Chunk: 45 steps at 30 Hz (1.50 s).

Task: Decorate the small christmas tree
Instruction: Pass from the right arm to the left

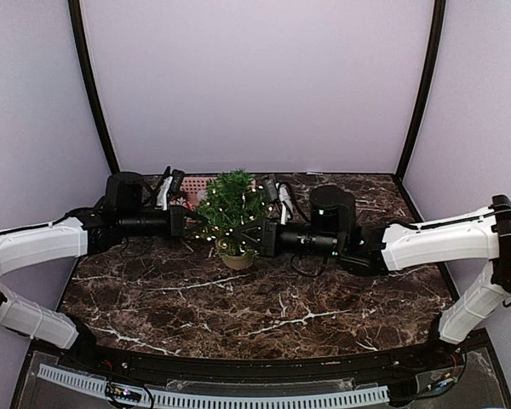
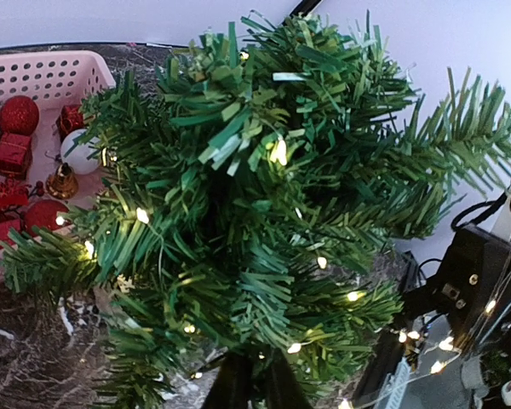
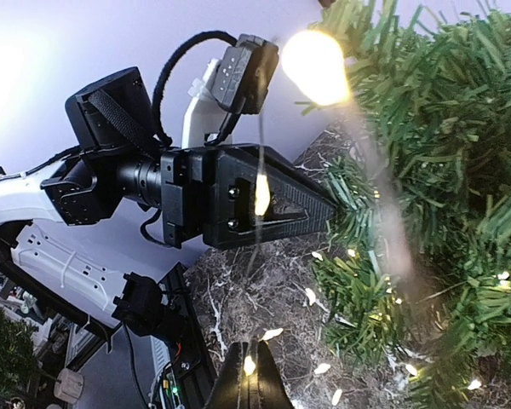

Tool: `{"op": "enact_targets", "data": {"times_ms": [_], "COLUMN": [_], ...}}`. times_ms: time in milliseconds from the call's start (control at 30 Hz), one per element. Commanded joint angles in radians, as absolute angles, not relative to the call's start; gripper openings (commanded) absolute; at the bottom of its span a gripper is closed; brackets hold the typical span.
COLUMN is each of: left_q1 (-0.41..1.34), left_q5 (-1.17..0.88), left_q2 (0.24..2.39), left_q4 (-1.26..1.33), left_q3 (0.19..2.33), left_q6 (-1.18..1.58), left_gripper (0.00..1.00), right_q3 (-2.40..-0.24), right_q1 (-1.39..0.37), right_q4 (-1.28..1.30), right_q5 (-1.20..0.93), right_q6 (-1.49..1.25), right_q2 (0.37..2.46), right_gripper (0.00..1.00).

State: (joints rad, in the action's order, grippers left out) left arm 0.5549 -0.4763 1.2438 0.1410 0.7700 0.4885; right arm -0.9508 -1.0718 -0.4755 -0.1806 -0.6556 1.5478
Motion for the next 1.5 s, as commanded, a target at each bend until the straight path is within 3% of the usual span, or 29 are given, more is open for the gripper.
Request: {"op": "enact_targets", "data": {"times_ms": [0, 67, 200, 300, 433, 600, 700, 900, 1100, 1200, 1267, 1367, 1467], "left_q1": [0.560, 0.560, 0.561, 0.560, 0.561, 0.561, 0.580, 0.730, 0.761, 0.768, 0.770, 0.772, 0.773], "left_q5": [-0.448, -0.439, -0.369, -0.303, -0.262, -0.372, -0.517, -0.489, -0.514, -0.526, -0.529, -0.529, -0.532], "left_q2": [1.240, 1.238, 1.184, 1.110, 0.999, 0.900, 0.896, 0.972, 1.077, 1.100, 1.117, 1.129, 1.126], "left_q4": [0.175, 0.180, 0.134, 0.087, 0.022, 0.007, 0.103, 0.247, 0.341, 0.376, 0.382, 0.369, 0.357], "left_q3": [0.784, 0.782, 0.769, 0.731, 0.693, 0.614, 0.527, 0.510, 0.524, 0.535, 0.542, 0.553, 0.563], "left_q6": [0.493, 0.494, 0.457, 0.414, 0.368, 0.342, 0.380, 0.411, 0.442, 0.454, 0.455, 0.451, 0.452], "left_gripper": [0.06, 0.05, 0.20, 0.48, 0.72, 0.81, 0.80, 0.81, 0.83, 0.77, 0.66, 0.37, 0.19], "right_q3": [-0.924, -0.897, -0.818, -0.769, -0.741, -0.721, -0.716, -0.716, -0.719, -0.719, -0.719, -0.719, -0.716], "right_q1": [-1.061, -1.059, -1.050, -1.039, -1.029, -1.026, -1.026, -1.026, -1.026, -1.025, -1.026, -1.025, -1.026], "right_q4": [-0.364, -0.315, -0.251, -0.244, -0.253, -0.277, -0.284, -0.313, -0.334, -0.336, -0.337, -0.338, -0.324], "right_q5": [-0.115, -0.081, -0.015, 0.024, 0.039, 0.022, 0.018, 0.006, 0.005, 0.004, 0.004, 0.004, 0.004], "right_q6": [-0.638, -0.638, -0.648, -0.665, -0.672, -0.668, -0.667, -0.673, -0.678, -0.679, -0.679, -0.680, -0.679], "right_q2": [1.480, 1.445, 1.361, 1.309, 1.280, 1.280, 1.283, 1.303, 1.321, 1.325, 1.328, 1.329, 1.323], "right_gripper": [0.07, 0.16, 0.33, 0.46, 0.58, 0.70, 0.71, 0.71, 0.71, 0.71, 0.71, 0.70, 0.70]}}
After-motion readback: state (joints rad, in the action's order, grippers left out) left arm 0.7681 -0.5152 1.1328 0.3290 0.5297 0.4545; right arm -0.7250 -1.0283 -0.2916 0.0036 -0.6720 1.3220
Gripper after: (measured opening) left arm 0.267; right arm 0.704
